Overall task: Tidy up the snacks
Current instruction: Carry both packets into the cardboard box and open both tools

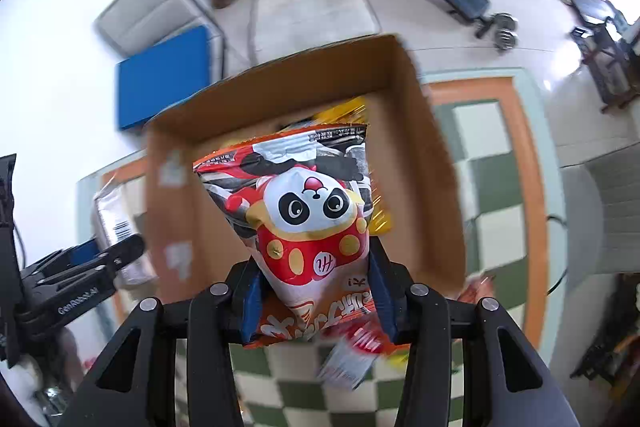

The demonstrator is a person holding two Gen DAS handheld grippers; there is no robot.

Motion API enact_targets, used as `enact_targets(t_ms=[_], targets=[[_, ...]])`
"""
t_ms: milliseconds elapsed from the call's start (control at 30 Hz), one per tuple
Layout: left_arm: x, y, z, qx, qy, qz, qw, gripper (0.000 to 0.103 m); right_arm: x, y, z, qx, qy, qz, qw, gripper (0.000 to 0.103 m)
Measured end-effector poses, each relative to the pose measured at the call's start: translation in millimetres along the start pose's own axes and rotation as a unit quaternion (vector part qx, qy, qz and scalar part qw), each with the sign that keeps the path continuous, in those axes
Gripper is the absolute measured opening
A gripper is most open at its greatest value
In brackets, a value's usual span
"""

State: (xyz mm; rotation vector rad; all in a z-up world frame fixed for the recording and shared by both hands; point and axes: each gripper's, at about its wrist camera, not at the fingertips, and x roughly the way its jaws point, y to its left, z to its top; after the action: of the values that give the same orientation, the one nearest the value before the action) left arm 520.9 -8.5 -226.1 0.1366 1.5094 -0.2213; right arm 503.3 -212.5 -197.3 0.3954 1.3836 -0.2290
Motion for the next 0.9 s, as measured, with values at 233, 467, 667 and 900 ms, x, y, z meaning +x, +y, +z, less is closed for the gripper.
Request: enact_targets(t_ms=[233, 467, 667, 900], targets=[[36, -9, 45, -0.002, 0.031, 0.031, 0.9990, 0.056, 50, -21, 52, 0.018, 0.019, -0.047, 0.999, 0.049], [52, -6, 63, -0.030, 0.049, 0.015, 0.9982, 0.058, 80, -31, 74, 0.032, 0.038, -0.056, 0.997, 0.050], [46, -7, 66, -0.038, 0.036, 0.000, 0.9986, 0.084, 80, -29, 79, 0.025, 0.040, -0.044, 0.998, 0.085], [23, -9, 53, -0.033, 0.003, -0.014, 0.9993, 0.084, 74, -15, 65, -0.007, 0.042, -0.029, 0.999, 0.093]])
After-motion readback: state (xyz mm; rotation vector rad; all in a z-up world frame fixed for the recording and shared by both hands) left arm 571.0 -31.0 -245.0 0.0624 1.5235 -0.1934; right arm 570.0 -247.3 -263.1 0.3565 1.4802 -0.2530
